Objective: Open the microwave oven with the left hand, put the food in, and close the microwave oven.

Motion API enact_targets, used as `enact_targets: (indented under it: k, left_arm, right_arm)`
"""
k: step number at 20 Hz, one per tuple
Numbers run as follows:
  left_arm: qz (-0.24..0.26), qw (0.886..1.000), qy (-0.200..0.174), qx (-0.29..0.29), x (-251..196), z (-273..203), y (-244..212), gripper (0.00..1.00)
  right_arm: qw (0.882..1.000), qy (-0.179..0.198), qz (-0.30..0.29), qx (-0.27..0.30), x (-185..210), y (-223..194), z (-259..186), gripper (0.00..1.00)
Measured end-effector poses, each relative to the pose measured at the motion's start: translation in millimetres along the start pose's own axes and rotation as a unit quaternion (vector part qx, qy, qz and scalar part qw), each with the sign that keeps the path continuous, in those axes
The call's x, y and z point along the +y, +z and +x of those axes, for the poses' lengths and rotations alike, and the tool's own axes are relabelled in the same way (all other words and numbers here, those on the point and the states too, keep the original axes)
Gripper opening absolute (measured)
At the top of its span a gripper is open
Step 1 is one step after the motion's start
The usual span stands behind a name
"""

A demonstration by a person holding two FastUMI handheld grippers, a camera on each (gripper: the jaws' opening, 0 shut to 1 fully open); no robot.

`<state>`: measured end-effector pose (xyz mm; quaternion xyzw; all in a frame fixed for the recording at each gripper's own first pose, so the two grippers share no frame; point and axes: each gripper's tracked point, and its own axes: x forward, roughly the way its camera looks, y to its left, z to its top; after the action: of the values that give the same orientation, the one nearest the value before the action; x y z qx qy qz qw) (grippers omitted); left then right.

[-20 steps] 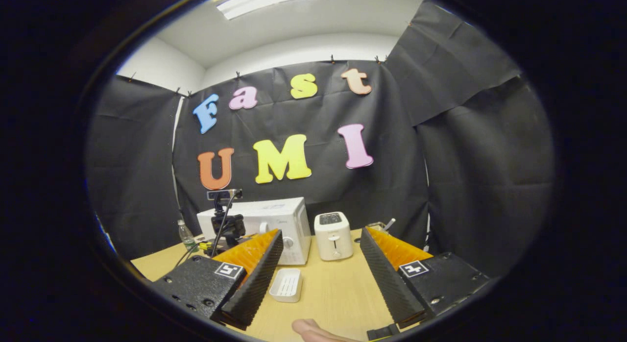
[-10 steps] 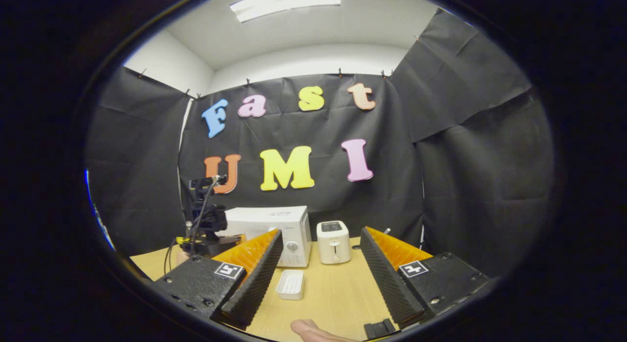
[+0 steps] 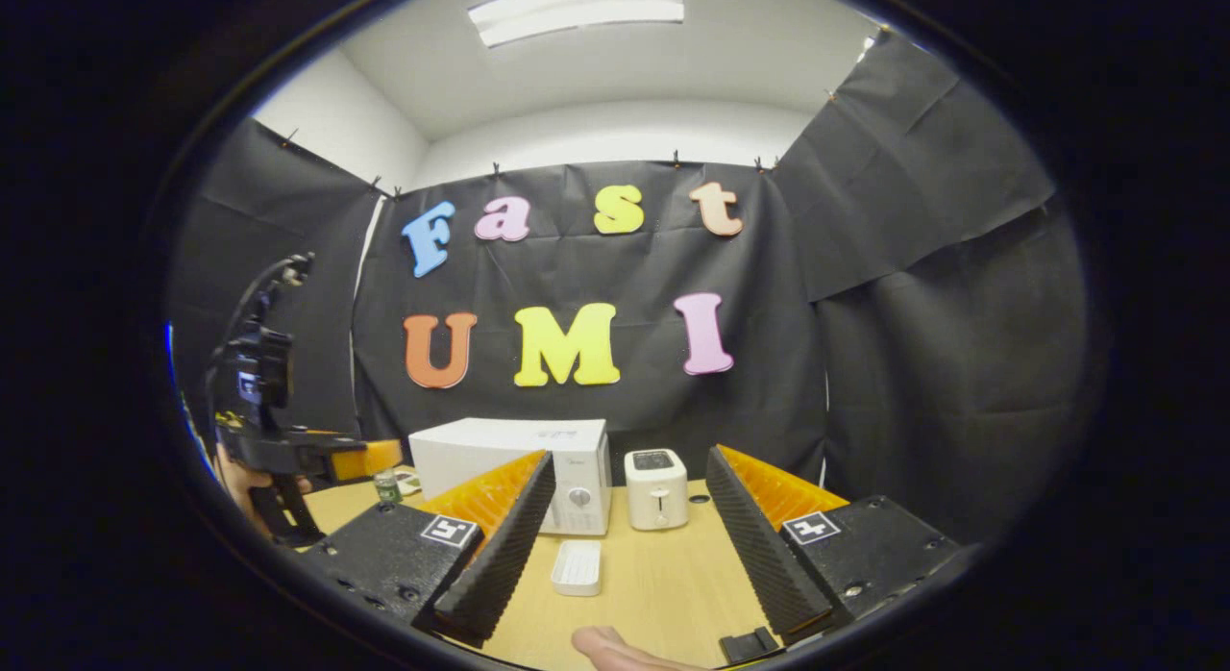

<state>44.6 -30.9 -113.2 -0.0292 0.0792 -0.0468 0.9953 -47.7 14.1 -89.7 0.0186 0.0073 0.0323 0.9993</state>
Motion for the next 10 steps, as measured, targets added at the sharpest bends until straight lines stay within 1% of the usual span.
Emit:
enact_targets:
  k: [1,2,4,5,6,7,8,9,10]
  left_arm:
    - [0.005,1.0,0.009,-0.005,9.6,-12.5,4.4,0.82]
    - [0.014,1.0,0.016,-0.011,17.5,-23.0,8.3,0.92]
    - [0.029,0.999,0.034,-0.023,29.4,-41.7,15.4,0.92]
    - [0.034,0.998,0.04,-0.027,32.2,-50.5,19.5,0.92]
    - [0.04,0.998,0.049,-0.03,35.5,-59.6,22.6,0.92]
    - [0.046,0.997,0.057,-0.034,38.5,-64.3,25.4,0.92]
    - [0.054,0.996,0.067,-0.036,42.3,-72.7,28.0,0.92]
    - [0.061,0.995,0.074,-0.039,42.9,-81.9,29.2,0.92]
    - [0.063,0.994,0.073,-0.044,40.6,-88.7,31.8,0.92]
  right_arm:
    - [1.0,-0.001,0.001,0.002,0.8,-0.9,1.9,1.0]
    - [1.0,-0.002,0.001,0.005,1.6,-1.8,2.7,1.0]
    - [1.0,-0.002,-0.001,0.009,4.5,-1.1,3.7,1.0]
    - [1.0,-0.004,-0.004,0.011,4.5,-0.9,3.2,0.9]
    - [1.0,-0.006,-0.006,0.01,4.1,0.8,3.3,1.0]
    - [1.0,-0.008,-0.008,0.01,4.7,3.0,2.4,1.0]
    - [1.0,-0.009,-0.01,0.009,5.5,5.7,1.0,0.9]
    - [1.0,-0.01,-0.01,0.007,5.7,9.1,-1.4,1.0]
    - [1.0,-0.01,-0.01,0.004,6.0,13.1,-3.5,0.89]
